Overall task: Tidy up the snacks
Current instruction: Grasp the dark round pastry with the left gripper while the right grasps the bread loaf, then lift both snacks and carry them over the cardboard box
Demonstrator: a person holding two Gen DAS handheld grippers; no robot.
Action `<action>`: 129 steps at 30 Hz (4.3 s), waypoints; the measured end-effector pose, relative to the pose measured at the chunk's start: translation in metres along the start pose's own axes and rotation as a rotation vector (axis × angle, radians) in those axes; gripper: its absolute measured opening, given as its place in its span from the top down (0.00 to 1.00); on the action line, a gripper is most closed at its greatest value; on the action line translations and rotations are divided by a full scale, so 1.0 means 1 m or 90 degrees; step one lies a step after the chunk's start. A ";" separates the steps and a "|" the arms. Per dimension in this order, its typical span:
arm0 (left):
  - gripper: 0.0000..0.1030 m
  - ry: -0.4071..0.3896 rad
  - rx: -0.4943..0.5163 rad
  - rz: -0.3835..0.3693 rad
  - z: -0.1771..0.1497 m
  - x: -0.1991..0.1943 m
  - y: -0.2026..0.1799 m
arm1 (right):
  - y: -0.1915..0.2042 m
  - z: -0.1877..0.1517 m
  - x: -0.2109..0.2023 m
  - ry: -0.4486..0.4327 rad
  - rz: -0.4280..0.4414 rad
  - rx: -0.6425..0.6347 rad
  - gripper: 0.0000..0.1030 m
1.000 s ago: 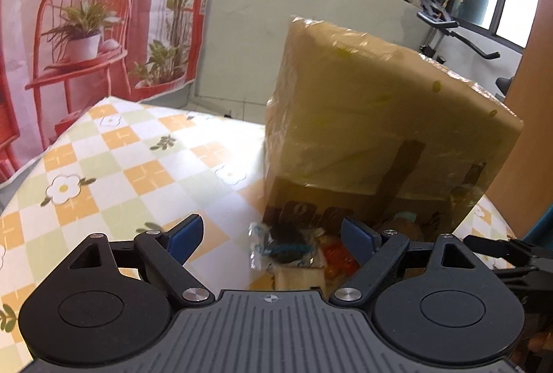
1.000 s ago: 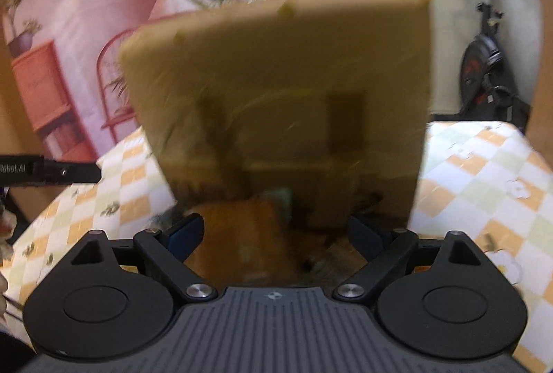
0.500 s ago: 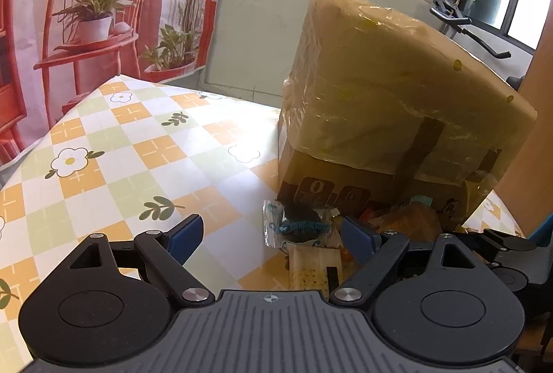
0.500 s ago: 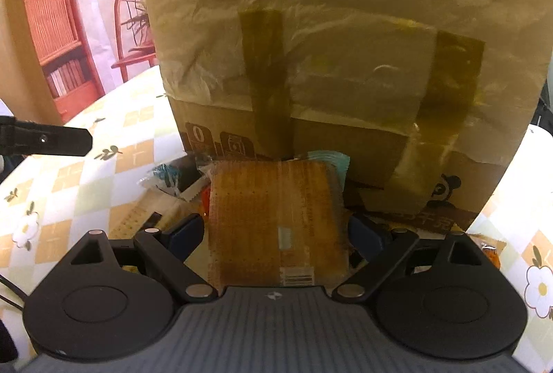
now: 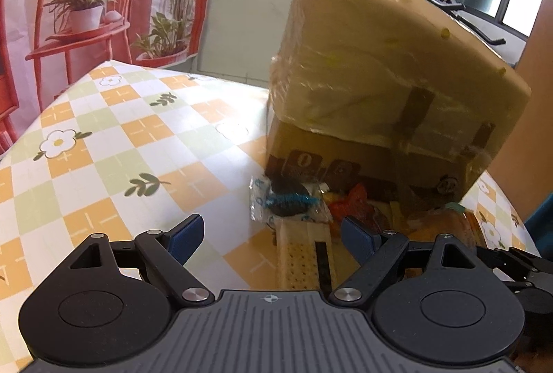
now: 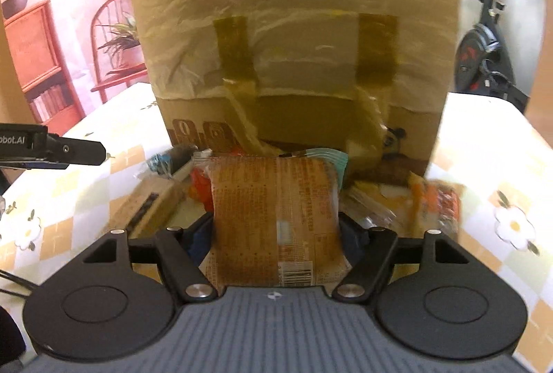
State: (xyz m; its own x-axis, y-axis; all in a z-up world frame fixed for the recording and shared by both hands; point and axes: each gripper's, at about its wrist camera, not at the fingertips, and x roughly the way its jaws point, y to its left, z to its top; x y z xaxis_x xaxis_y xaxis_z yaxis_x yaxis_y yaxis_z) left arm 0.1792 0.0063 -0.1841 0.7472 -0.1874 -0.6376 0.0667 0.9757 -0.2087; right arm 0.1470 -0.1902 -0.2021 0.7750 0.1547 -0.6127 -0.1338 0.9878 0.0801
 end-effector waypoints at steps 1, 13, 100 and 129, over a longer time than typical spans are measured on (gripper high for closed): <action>0.17 0.003 0.001 -0.003 -0.001 0.001 -0.001 | -0.002 -0.003 -0.003 -0.001 -0.006 0.004 0.29; 0.19 0.034 0.009 -0.009 0.020 0.041 -0.010 | -0.016 -0.015 -0.016 -0.017 -0.021 0.032 0.29; 0.46 -0.195 0.112 -0.121 0.125 -0.054 -0.087 | -0.016 0.148 -0.109 -0.209 0.011 -0.037 0.29; 0.46 -0.162 0.101 -0.117 0.192 0.001 -0.098 | -0.059 0.230 -0.048 -0.208 0.021 -0.036 0.29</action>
State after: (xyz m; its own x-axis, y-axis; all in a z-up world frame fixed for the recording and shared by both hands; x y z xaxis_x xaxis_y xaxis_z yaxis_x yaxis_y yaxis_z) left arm 0.3006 -0.0677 -0.0223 0.8529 -0.3465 -0.3905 0.3022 0.9376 -0.1720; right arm 0.2601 -0.2517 0.0033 0.9257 0.1941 -0.3247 -0.1892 0.9808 0.0469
